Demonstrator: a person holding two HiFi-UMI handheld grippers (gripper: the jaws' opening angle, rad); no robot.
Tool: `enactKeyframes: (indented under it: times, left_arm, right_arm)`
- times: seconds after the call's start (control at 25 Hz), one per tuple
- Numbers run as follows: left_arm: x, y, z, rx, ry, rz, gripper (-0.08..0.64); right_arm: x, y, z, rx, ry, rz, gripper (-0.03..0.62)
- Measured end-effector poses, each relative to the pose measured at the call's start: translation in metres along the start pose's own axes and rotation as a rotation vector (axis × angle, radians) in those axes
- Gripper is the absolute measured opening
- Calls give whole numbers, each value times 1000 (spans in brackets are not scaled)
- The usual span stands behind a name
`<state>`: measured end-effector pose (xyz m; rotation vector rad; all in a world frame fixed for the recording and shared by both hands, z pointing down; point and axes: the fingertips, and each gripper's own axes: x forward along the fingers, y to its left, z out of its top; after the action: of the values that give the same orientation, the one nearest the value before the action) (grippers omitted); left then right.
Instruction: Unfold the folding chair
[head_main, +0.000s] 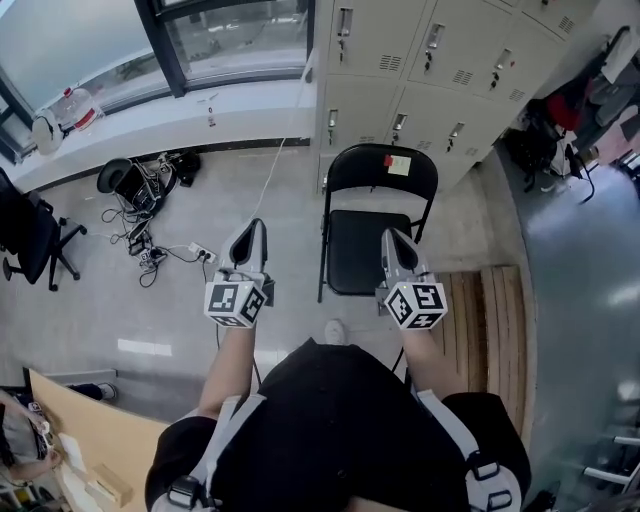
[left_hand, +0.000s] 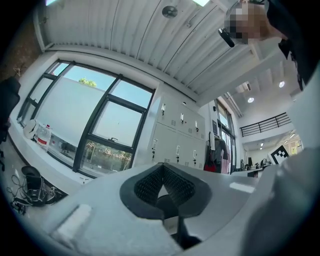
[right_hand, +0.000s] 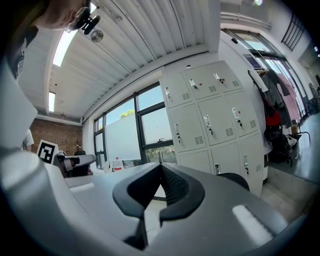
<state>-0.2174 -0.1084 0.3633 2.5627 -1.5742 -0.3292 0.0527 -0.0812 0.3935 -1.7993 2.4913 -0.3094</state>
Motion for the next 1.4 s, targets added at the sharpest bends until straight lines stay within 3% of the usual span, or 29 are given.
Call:
enactKeyframes:
  times: [0.36,0.52,1.4]
  left_arm:
    - [-34,-17,2,-12,7,-65,3]
    - [-42,-15,-3,-15,18,-56,4]
    - [-9,-50,-2,24,-21,-43,3]
  right_arm:
    - [-30,32,5,-32,-29,-34,5]
    - [-38,32,3,-8,-37,-47,5]
    - [-12,6,19,-16,-46,41,3]
